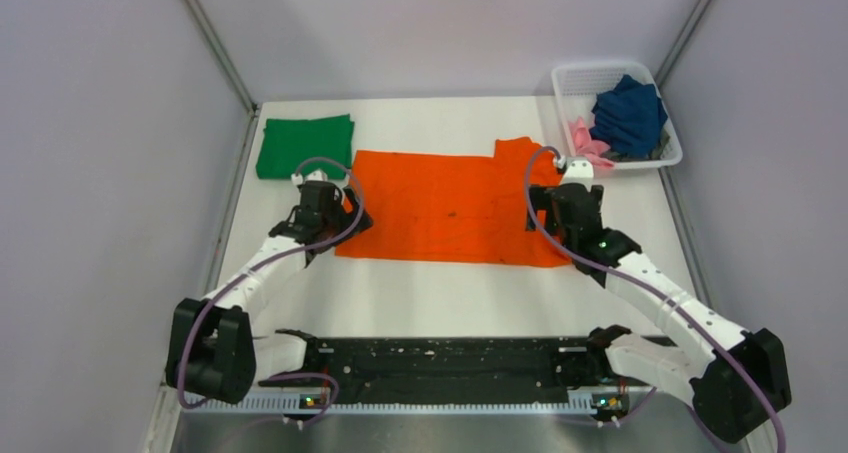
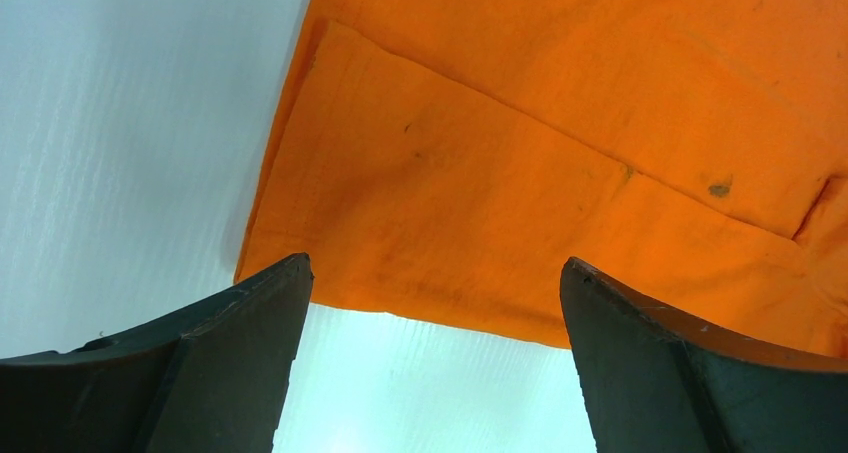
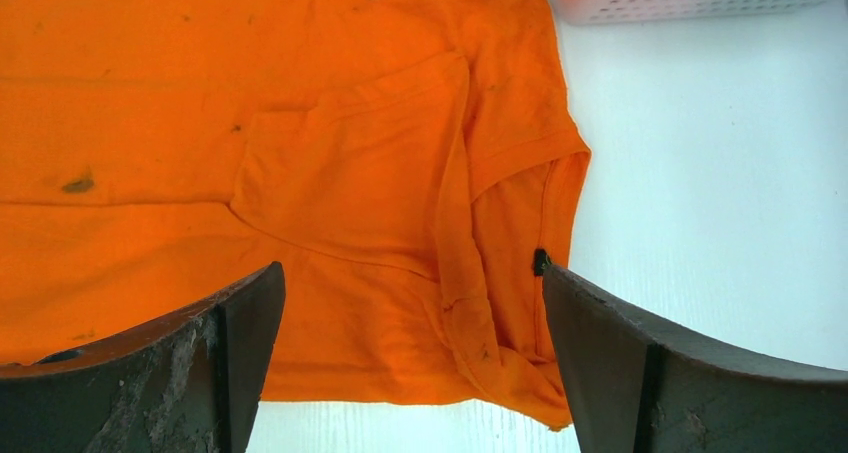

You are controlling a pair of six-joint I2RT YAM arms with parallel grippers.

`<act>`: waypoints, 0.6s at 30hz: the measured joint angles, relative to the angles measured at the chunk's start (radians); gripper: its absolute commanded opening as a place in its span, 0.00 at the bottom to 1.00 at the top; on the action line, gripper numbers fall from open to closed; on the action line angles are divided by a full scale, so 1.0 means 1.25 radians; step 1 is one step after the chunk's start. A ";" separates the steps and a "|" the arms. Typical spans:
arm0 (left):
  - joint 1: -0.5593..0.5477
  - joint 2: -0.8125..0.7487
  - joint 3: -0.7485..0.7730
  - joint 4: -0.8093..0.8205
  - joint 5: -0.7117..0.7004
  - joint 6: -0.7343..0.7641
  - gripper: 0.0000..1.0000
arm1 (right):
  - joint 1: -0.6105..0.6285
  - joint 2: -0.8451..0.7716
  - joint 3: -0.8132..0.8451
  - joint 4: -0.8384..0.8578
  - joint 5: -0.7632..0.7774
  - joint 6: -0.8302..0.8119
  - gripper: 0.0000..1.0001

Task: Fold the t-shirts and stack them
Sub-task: Fold the flattened tshirt in 1/3 of the way

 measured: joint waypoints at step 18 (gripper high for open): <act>-0.092 0.092 0.017 0.052 -0.023 -0.049 0.99 | 0.000 0.115 -0.042 0.131 0.013 0.155 0.99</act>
